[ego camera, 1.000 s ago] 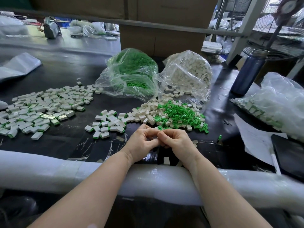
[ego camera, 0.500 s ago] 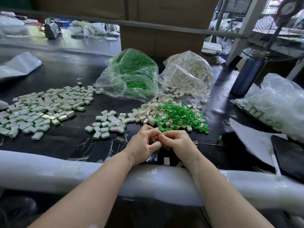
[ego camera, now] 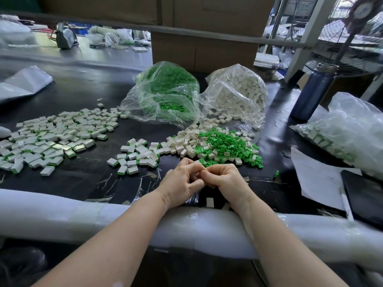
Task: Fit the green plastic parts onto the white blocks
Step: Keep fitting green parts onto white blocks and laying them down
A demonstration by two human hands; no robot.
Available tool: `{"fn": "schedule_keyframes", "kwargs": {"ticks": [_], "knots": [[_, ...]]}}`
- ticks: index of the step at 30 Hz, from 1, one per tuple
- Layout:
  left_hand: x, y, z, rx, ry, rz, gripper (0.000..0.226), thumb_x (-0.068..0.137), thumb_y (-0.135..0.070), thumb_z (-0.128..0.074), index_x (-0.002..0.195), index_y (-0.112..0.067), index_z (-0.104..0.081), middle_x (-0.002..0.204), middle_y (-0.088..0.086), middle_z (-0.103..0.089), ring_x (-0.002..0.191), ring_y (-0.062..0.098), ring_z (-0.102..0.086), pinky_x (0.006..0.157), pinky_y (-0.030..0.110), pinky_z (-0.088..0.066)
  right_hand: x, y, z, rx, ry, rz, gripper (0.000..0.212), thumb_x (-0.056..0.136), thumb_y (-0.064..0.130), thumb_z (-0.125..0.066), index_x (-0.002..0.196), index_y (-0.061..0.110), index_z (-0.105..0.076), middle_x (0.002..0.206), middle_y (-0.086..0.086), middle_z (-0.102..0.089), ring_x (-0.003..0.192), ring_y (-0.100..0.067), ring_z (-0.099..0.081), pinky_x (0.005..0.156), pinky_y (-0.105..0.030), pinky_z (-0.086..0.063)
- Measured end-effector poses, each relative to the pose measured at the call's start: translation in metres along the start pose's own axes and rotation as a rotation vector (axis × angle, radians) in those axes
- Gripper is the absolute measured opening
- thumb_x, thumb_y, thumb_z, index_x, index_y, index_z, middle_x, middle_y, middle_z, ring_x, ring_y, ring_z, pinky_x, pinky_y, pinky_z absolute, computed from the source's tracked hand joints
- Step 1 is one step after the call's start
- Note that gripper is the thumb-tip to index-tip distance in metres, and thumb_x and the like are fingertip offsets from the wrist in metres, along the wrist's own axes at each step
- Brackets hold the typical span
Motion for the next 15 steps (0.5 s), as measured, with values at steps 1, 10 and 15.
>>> {"fn": "schedule_keyframes", "kwargs": {"ticks": [1,10,15], "knots": [[0.0001,-0.0001,-0.0002,0.002,0.0,0.0,0.018,0.067,-0.036,-0.049,0.073,-0.053,-0.053,0.096,-0.01,-0.048,0.086,0.022,-0.056,0.09,0.042,-0.045,-0.0001,-0.0001,0.0002,-0.001,-0.001,0.0,0.016,0.085,0.002,-0.06,0.073,0.002,-0.071,0.061,-0.008,-0.052,0.048,-0.004,-0.04,0.049,-0.014,-0.034],[0.0008,0.0003,-0.0005,-0.012,-0.008,0.0,0.015,0.068,-0.036,-0.05,0.076,-0.048,-0.055,0.096,-0.008,-0.048,0.087,0.023,-0.056,0.09,0.043,-0.045,0.0007,-0.0003,-0.0003,0.004,0.004,0.011,0.016,0.087,0.004,-0.06,0.075,0.003,-0.071,0.065,-0.011,-0.056,0.054,-0.008,-0.043,0.053,-0.017,-0.037],[0.0008,0.0005,-0.0007,-0.007,-0.008,-0.01,0.018,0.068,-0.036,-0.05,0.072,-0.053,-0.053,0.094,-0.01,-0.047,0.084,0.021,-0.056,0.089,0.042,-0.046,0.0011,-0.0007,-0.0001,0.01,-0.001,0.008,0.017,0.086,0.002,-0.061,0.072,0.006,-0.071,0.065,-0.011,-0.056,0.054,-0.008,-0.044,0.052,-0.017,-0.037]]}}
Point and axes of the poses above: each hand's wrist, its own x-axis towards the middle knuckle, its own z-axis out of the back of the hand, y = z × x, the point moved 4 cm from there along x, towards the middle knuckle
